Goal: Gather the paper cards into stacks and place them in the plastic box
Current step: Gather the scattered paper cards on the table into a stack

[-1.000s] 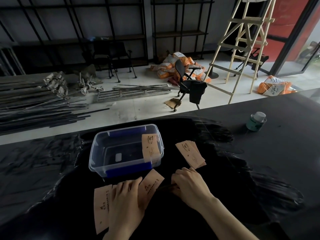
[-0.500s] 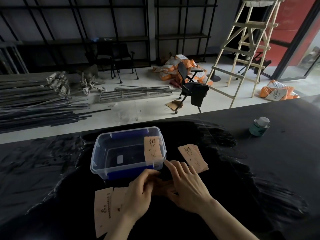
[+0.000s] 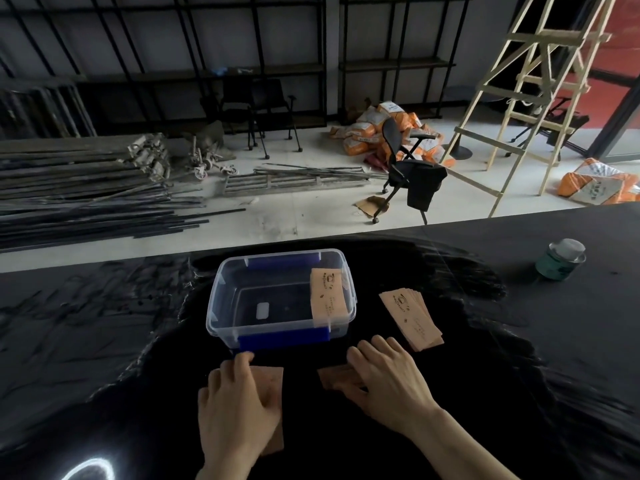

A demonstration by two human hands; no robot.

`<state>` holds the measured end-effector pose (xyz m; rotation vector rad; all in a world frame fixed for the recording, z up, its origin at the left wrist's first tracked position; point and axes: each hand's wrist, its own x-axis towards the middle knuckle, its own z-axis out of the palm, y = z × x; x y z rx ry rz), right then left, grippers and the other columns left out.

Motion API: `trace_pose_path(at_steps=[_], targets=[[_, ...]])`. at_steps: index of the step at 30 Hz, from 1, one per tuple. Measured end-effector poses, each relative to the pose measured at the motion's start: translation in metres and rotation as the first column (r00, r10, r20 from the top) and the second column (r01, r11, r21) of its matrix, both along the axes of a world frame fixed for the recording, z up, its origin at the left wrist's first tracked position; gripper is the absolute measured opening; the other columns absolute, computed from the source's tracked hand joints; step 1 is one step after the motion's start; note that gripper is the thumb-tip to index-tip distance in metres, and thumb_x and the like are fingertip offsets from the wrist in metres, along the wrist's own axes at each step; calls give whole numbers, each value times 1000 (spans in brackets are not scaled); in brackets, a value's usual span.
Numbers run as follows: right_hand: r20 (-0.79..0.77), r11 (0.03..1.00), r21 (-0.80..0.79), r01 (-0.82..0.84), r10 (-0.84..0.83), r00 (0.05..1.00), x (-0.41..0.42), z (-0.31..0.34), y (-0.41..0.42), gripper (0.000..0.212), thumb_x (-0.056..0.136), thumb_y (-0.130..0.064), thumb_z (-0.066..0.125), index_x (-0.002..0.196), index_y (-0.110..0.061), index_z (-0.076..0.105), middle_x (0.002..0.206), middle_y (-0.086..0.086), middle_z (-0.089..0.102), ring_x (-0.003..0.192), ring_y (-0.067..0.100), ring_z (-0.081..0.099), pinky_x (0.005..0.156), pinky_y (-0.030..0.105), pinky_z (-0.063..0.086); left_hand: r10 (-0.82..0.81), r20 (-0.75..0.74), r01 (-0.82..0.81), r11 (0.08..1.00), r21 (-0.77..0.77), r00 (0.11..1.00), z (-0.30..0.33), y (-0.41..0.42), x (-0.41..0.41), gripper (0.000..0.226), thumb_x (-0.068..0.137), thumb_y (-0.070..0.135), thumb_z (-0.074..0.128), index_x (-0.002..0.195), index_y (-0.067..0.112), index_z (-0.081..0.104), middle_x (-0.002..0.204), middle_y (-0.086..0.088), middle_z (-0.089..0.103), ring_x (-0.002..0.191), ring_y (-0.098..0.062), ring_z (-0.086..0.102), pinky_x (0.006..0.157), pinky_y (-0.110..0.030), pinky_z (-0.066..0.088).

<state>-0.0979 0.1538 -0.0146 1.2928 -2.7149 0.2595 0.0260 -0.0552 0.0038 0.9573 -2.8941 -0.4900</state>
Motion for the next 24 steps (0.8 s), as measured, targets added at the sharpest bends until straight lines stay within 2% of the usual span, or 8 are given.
trace_pose_path(at_steps=[2,5,9,13,16,19,21,24], targets=[[17,1000,2,-12,12,1000,3,2,-9,44,92,-64,50,103,-23,61,97,-3,68,88,22,61,78,38,53,11,76,-10,1000,-13,997,2,-3,8,66,75,62,53,134,34,44,130,8,56,123,-18,51,102,-38,43],[15,1000,1,-6,6,1000,8,3,-22,48,92,-68,45,101,-23,61,97,-4,68,87,21,60,79,38,52,-33,37,33,999,4,999,4,-3,8,67,74,48,65,136,37,42,128,10,58,121,-17,54,100,-37,44],[61,999,52,-3,0,998,9,7,-27,52,92,-69,41,109,-23,59,107,-2,67,96,23,59,86,39,50,-69,-152,109,955,274,986,8,-3,3,68,75,23,78,130,43,43,114,18,58,107,-11,62,91,-38,57],[59,999,31,-21,19,998,12,6,-23,45,90,-64,48,106,-22,56,104,-3,65,92,24,58,83,40,52,-107,-336,226,912,342,936,14,-4,-9,51,85,21,78,119,50,52,96,23,70,92,-2,70,86,-31,60],[86,998,-61,23,-17,996,14,3,-24,62,87,-64,52,129,-18,51,117,-2,64,101,22,61,88,37,52,-225,-337,355,847,396,914,21,7,-25,47,89,8,71,115,44,57,101,22,73,99,7,69,91,-24,59],[117,990,-131,41,-26,993,16,5,-24,79,89,-65,52,150,-18,37,132,-4,61,109,17,60,93,33,51,-300,-337,433,779,453,893,23,27,-39,44,93,2,63,117,37,53,110,18,72,103,7,67,96,-25,58],[100,991,-132,17,-4,995,17,4,-23,70,91,-64,52,146,-22,40,127,-7,65,103,15,62,89,32,52,-244,-385,417,775,475,890,19,33,-39,38,94,3,61,114,34,52,109,16,70,103,4,68,94,-27,59],[80,993,-119,-1,10,997,16,2,-20,49,93,-62,54,125,-26,58,111,-8,67,93,16,63,80,32,53,-173,-407,341,856,389,897,10,28,-25,40,88,11,67,115,37,51,113,18,65,109,2,63,97,-26,55]])
